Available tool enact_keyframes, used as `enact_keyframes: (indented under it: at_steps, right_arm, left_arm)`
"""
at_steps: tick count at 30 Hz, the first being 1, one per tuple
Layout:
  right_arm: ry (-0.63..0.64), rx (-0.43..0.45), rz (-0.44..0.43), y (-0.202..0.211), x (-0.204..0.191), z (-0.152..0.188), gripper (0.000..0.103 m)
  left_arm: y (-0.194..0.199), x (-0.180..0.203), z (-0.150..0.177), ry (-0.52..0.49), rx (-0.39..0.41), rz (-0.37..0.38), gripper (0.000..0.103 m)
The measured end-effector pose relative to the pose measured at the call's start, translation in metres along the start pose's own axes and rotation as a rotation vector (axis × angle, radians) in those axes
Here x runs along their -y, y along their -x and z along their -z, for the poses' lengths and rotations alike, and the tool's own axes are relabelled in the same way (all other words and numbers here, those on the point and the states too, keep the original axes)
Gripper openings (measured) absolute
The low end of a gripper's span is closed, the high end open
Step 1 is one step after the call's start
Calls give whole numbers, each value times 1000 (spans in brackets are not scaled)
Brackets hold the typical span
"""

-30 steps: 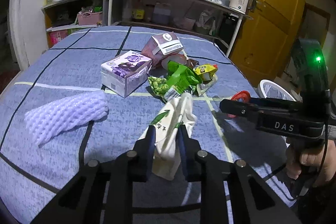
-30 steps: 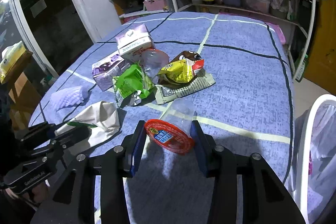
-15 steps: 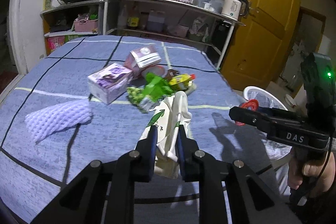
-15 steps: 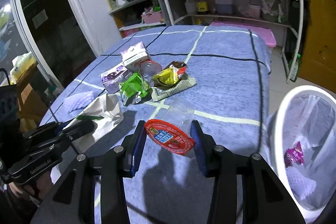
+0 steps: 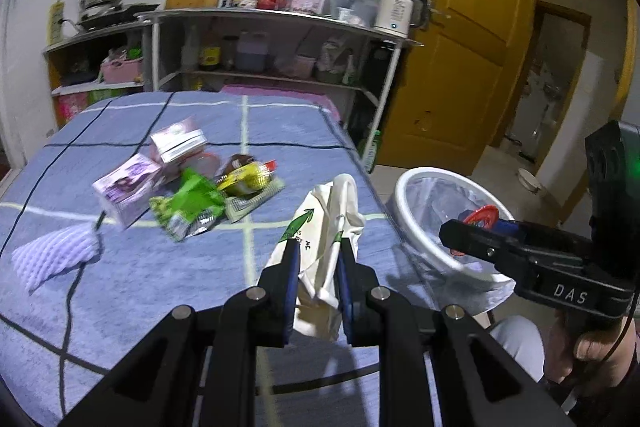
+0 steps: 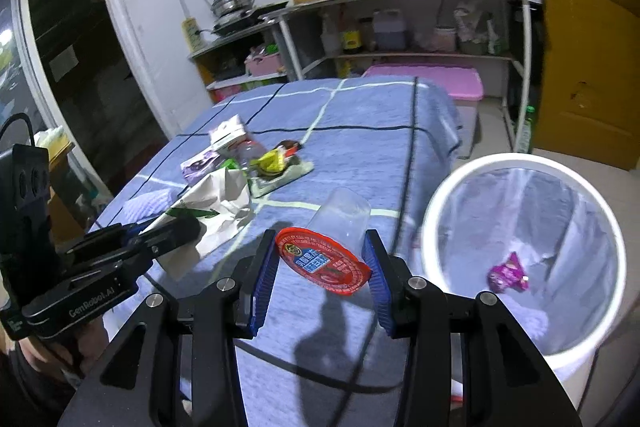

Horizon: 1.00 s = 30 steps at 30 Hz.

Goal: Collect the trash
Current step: 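Carry the cup and paper bag over the bin and release both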

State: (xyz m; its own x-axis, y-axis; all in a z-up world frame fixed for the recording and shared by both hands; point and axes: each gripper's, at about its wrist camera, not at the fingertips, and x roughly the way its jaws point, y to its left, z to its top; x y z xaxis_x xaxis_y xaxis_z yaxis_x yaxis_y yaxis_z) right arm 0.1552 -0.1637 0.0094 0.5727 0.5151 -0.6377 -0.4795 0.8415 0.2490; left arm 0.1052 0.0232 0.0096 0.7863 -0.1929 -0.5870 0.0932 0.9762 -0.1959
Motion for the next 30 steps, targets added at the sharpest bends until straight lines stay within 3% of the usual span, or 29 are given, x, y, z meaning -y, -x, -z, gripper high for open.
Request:
enact_keyframes:
  at_steps: [14, 30]
  right_arm:
    - [-82, 57, 97, 46, 57, 12, 44]
    - [-180, 44, 164, 54, 113, 28, 44]
  left_arm:
    - [-29, 64, -14, -84, -27, 96, 19]
    - [-72, 113, -17, -148, -97, 169, 19]
